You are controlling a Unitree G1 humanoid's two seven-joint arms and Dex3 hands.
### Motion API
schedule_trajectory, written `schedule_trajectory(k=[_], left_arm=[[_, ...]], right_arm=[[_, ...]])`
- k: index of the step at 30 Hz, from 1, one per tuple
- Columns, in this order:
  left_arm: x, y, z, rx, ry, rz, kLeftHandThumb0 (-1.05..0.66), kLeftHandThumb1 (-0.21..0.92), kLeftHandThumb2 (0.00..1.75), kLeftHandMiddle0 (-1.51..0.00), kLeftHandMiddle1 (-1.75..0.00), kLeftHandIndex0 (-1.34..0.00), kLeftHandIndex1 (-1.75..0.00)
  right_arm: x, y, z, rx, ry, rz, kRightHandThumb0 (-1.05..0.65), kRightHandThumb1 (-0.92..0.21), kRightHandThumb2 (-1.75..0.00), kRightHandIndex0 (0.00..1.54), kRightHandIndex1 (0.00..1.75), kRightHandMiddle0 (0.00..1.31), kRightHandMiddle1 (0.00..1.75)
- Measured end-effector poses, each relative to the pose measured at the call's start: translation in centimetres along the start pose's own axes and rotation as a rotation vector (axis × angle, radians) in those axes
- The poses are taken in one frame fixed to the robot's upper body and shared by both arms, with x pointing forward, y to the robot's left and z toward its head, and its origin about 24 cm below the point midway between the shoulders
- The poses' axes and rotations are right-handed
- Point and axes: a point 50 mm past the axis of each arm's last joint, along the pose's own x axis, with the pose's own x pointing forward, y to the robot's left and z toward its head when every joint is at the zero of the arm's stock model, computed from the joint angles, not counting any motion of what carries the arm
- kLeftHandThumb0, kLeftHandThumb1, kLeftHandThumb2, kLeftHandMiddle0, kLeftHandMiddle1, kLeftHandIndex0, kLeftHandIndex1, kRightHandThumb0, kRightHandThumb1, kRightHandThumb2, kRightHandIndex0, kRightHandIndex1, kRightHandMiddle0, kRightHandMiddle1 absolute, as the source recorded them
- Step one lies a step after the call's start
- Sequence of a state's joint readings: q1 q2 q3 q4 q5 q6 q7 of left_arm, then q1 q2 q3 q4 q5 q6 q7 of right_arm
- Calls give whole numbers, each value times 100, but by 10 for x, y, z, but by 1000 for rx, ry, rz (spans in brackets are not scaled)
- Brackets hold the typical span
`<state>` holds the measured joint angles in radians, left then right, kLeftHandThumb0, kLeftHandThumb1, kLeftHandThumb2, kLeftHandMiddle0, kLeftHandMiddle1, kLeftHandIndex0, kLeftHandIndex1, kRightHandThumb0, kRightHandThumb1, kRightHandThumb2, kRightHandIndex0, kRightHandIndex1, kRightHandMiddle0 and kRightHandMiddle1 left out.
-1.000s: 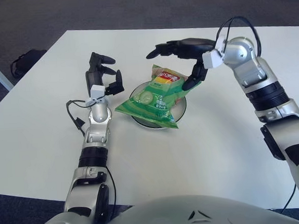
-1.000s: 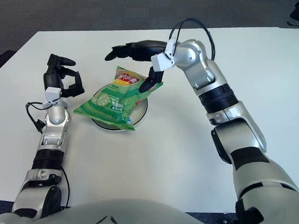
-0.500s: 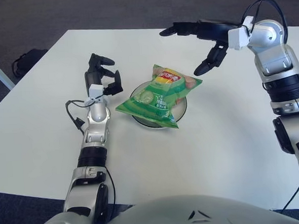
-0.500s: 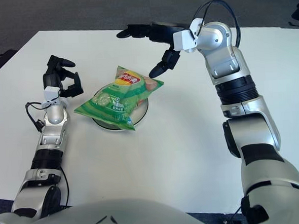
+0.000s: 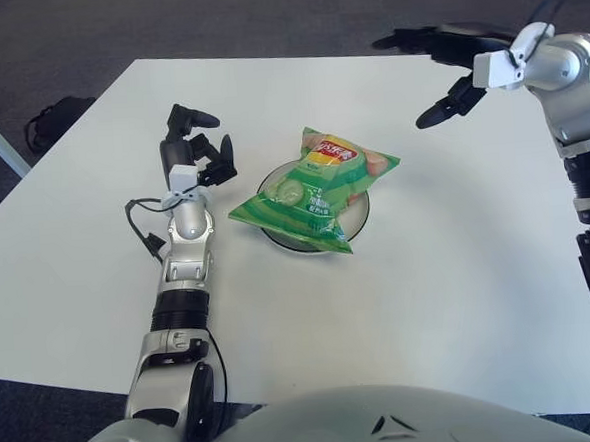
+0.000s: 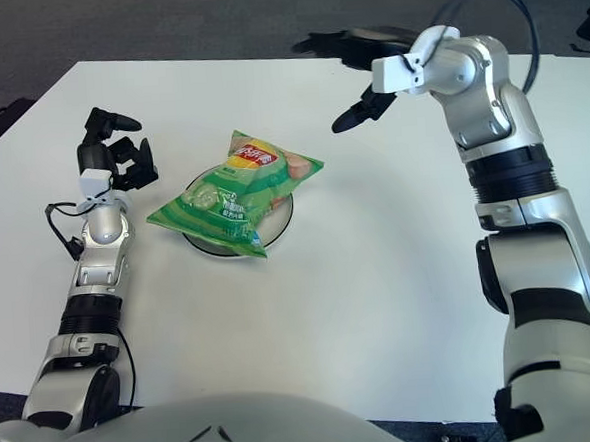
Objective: Put the snack into the plate.
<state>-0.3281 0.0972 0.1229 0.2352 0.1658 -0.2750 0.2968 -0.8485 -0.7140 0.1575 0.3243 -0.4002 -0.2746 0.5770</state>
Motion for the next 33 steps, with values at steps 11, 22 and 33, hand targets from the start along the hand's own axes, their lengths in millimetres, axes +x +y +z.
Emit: schedule_trajectory(k=[11, 22, 33], left_arm=[[10, -1, 9, -14, 32, -50, -46, 39, 123, -118, -175, -56, -175], [26, 2, 15, -92, 67, -126, -46, 37, 125, -120, -175, -57, -175], [29, 2, 16, -14, 139, -125, -48, 33, 130, -122, -175, -60, -175]], right_arm=[[-22, 40, -10, 311, 147, -332, -51, -51, -78, 21, 74, 0, 101], [-14, 102, -2, 882, 260, -630, 7, -51, -98, 29, 150, 0, 154], [-18, 116, -4, 1143, 306, -759, 6, -59, -99, 42, 174, 14, 173]])
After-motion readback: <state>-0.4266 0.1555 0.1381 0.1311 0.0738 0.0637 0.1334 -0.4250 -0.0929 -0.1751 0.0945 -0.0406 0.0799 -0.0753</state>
